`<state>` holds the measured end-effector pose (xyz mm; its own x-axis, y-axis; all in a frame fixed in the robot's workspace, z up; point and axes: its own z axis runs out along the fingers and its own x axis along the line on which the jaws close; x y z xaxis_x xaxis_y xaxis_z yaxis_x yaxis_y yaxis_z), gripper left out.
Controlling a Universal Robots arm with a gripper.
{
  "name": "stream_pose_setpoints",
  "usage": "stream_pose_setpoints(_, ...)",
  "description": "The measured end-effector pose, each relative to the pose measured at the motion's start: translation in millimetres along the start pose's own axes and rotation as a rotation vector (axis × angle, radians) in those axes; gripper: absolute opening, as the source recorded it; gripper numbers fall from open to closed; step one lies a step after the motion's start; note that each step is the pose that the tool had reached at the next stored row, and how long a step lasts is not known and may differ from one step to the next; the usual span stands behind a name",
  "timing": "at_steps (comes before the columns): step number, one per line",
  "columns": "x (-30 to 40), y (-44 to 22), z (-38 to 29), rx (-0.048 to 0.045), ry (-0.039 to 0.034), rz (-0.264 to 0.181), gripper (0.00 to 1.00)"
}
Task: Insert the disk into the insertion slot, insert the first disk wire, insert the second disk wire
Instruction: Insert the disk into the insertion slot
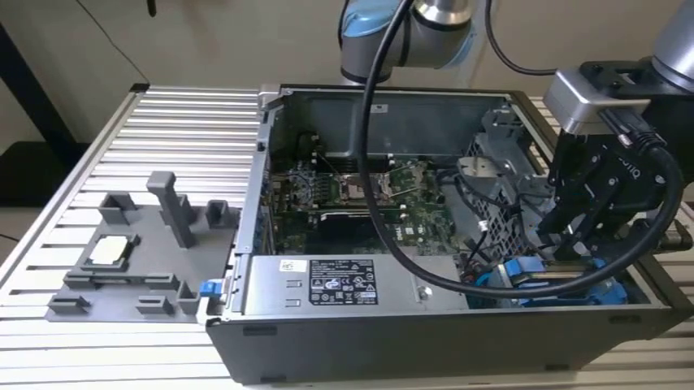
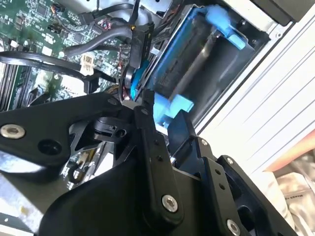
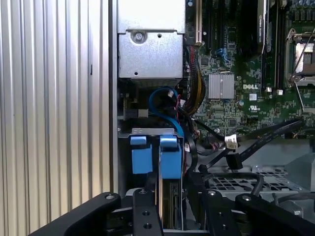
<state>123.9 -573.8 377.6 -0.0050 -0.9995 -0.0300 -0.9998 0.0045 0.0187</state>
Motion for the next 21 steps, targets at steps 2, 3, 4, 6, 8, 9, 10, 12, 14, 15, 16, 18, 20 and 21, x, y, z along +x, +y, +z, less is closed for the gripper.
stream_pose_setpoints(2,0.0,0.0,-0.5,0.0,-0.0001,0.0,0.4)
stream_pose_setpoints(3,0.0,0.1,-2.5,0.0,0.0005,0.0,0.4)
stream_pose_setpoints(4,-0.1,0.2,-5.4,0.0,0.0015,0.0,0.4)
stream_pose_setpoints(6,-0.5,0.3,-12.6,0.0,0.0036,0.0,0.4)
stream_pose_setpoints(8,-1.6,0.6,-16.3,0.0007,0.0034,0.0,0.4)
stream_pose_setpoints(9,-2.1,1.0,-16.3,0.0043,0.0029,0.0,0.4)
stream_pose_setpoints(10,-2.5,1.4,-16.4,0.0126,0.001,-0.001,0.4)
stream_pose_setpoints(12,-3.3,1.9,-16.4,0.0366,-0.0082,-0.003,0.4)
stream_pose_setpoints(14,-4.1,2.2,-16.3,0.063,-0.0192,-0.004,0.4)
stream_pose_setpoints(15,-4.5,2.4,-16.3,0.076,-0.0247,-0.005,0.4)
stream_pose_setpoints(16,-5.0,2.5,-16.4,0.088,-0.0299,-0.006,0.4)
stream_pose_setpoints(18,-6.4,2.5,-16.3,0.1092,-0.0429,-0.007,0.4)
stream_pose_setpoints(20,-7.7,2.5,-16.3,0.1302,-0.0554,-0.009,0.4)
stream_pose_setpoints(21,-8.4,2.6,-16.2,0.1416,-0.061,-0.01,0.4)
